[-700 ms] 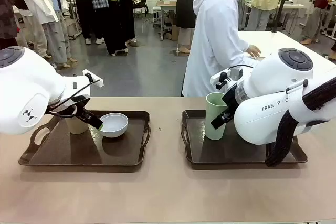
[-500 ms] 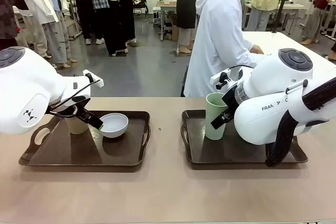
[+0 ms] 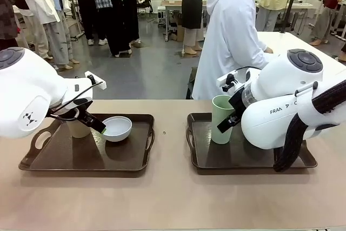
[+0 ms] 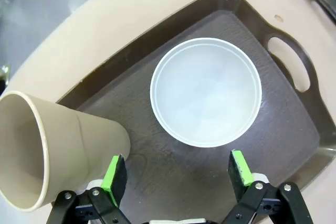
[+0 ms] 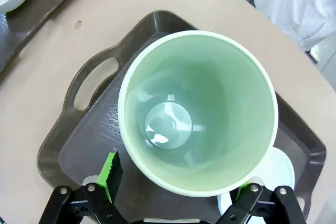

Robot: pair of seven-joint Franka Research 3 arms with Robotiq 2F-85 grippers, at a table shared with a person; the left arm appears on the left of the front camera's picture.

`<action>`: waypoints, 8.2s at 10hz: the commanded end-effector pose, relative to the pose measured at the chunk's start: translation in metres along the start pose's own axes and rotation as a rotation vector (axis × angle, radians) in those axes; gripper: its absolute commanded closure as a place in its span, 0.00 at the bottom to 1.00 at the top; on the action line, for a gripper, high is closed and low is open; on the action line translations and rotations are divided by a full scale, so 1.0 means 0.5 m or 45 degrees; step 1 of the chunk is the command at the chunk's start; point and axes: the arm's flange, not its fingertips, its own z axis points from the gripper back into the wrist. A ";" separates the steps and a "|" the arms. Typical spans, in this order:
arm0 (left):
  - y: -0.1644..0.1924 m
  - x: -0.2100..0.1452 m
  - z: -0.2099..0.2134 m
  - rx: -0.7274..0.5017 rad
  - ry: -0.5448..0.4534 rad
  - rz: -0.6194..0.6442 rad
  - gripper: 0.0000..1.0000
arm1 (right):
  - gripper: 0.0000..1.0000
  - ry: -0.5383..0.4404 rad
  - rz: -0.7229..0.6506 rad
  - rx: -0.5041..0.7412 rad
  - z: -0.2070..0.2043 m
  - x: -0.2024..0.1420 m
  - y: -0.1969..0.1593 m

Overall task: Set up a tray with a mat and arrange the tableware.
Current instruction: Pick up the Picnic Bowl and Reusable plastic cup from the Handle tray in front of the human's position and hold them in the air.

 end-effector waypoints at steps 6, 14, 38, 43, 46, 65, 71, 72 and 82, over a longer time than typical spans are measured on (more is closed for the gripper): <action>0.000 0.001 0.002 0.001 -0.004 -0.001 0.00 | 0.00 0.000 0.000 0.000 0.000 0.000 0.000; -0.065 -0.044 0.274 -0.084 0.097 0.134 0.00 | 0.00 0.142 -0.260 0.006 0.295 0.010 0.095; 0.297 -0.231 0.337 -0.947 0.060 1.024 0.00 | 0.00 -0.014 -1.063 0.935 0.375 -0.530 -0.369; 0.297 -0.231 0.337 -0.947 0.060 1.024 0.00 | 0.00 -0.014 -1.063 0.935 0.375 -0.530 -0.369; 0.297 -0.231 0.337 -0.947 0.060 1.024 0.00 | 0.00 -0.014 -1.063 0.935 0.375 -0.530 -0.369; 0.297 -0.231 0.337 -0.947 0.060 1.024 0.00 | 0.00 -0.014 -1.063 0.935 0.375 -0.530 -0.369; 0.297 -0.231 0.337 -0.947 0.060 1.024 0.00 | 0.00 -0.014 -1.063 0.935 0.375 -0.530 -0.369; 0.297 -0.231 0.337 -0.947 0.060 1.024 0.00 | 0.00 -0.014 -1.063 0.935 0.375 -0.530 -0.369; 0.001 0.060 0.389 -0.684 0.107 0.002 0.00 | 0.00 0.394 -0.826 0.515 0.382 -0.277 -0.298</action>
